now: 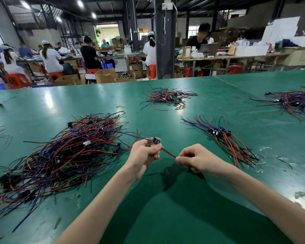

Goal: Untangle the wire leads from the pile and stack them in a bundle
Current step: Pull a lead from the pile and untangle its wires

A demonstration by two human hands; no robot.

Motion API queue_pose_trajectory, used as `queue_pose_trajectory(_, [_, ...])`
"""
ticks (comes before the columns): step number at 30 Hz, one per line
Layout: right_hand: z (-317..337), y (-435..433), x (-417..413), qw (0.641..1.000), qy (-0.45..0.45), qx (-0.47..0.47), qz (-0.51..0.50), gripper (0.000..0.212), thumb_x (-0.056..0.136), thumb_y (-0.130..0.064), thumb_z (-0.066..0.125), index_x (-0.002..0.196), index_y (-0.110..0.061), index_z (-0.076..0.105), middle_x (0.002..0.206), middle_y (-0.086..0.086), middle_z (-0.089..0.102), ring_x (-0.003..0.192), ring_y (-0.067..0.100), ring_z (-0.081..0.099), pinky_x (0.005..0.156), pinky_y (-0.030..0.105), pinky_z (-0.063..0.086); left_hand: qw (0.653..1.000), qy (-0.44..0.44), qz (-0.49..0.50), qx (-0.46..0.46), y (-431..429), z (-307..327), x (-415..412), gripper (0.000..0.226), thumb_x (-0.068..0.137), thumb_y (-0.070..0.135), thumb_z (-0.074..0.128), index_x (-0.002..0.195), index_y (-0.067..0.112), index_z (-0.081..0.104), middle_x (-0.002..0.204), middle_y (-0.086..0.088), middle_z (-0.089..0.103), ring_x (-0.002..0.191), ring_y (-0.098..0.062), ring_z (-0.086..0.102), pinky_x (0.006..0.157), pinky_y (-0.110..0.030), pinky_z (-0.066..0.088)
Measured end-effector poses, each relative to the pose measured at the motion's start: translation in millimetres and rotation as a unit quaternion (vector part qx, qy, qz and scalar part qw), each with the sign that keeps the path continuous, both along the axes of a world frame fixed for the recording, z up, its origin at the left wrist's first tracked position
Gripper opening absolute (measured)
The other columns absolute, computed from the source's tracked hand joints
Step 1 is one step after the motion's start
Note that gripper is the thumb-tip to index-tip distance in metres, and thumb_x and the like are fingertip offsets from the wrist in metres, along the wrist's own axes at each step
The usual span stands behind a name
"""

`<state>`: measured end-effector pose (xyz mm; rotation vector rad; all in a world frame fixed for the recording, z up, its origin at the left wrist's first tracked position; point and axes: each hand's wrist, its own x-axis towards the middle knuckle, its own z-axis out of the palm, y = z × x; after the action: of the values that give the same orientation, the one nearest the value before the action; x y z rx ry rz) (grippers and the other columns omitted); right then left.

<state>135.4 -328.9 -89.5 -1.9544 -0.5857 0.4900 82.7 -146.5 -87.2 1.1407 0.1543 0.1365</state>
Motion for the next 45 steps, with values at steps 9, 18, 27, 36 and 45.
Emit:
queue_pose_trajectory(9, [3,-6,2,0.997,-0.001,0.019,0.068,0.012,0.092,-0.004,0.058,0.084,-0.01,0.064,0.056,-0.002,0.049,0.043,0.008,0.042,0.046,0.018,0.039,0.999,-0.01,0.042,-0.025,13,-2,6,0.017,0.086,-0.013,0.052,0.086,0.002,0.059,0.058,-0.001,0.059,0.049,-0.009,0.047,0.046,-0.016,0.042])
queue_pose_trajectory(18, [10,-7,-6,0.985,-0.071,-0.046,0.153,0.023,0.095,-0.003,0.051,0.082,-0.019,0.061,0.064,-0.001,0.046,0.061,0.015,0.039,0.058,0.024,0.036,0.992,-0.006,0.093,0.086,22,-17,10,0.015,0.082,-0.011,0.061,0.082,0.003,0.061,0.057,0.002,0.057,0.047,-0.007,0.043,0.047,-0.017,0.038])
queue_pose_trajectory(27, [9,-2,-14,0.971,-0.069,-0.043,0.225,0.028,0.096,0.003,0.042,0.099,-0.02,0.057,0.075,0.002,0.045,0.069,0.01,0.045,0.066,0.02,0.039,0.981,-0.025,0.099,0.166,26,-27,14,0.021,0.082,-0.011,0.062,0.078,0.01,0.061,0.05,0.012,0.053,0.048,-0.003,0.042,0.054,-0.02,0.035])
queue_pose_trajectory(36, [12,-3,-17,0.971,-0.083,-0.011,0.222,0.024,0.099,-0.001,0.04,0.108,-0.016,0.056,0.073,-0.004,0.042,0.066,0.008,0.041,0.066,0.018,0.038,0.992,-0.022,0.068,0.106,29,-25,15,0.017,0.083,-0.011,0.06,0.084,0.005,0.061,0.054,0.007,0.057,0.046,-0.004,0.045,0.047,-0.015,0.038])
queue_pose_trajectory(45, [16,-5,-17,0.97,-0.081,-0.013,0.228,0.041,0.092,0.011,0.038,0.108,-0.021,0.059,0.073,-0.001,0.039,0.066,0.008,0.043,0.069,0.014,0.039,0.996,-0.019,0.067,0.063,33,-27,14,0.015,0.082,-0.013,0.057,0.09,-0.001,0.061,0.055,-0.001,0.057,0.046,-0.009,0.043,0.047,-0.018,0.038])
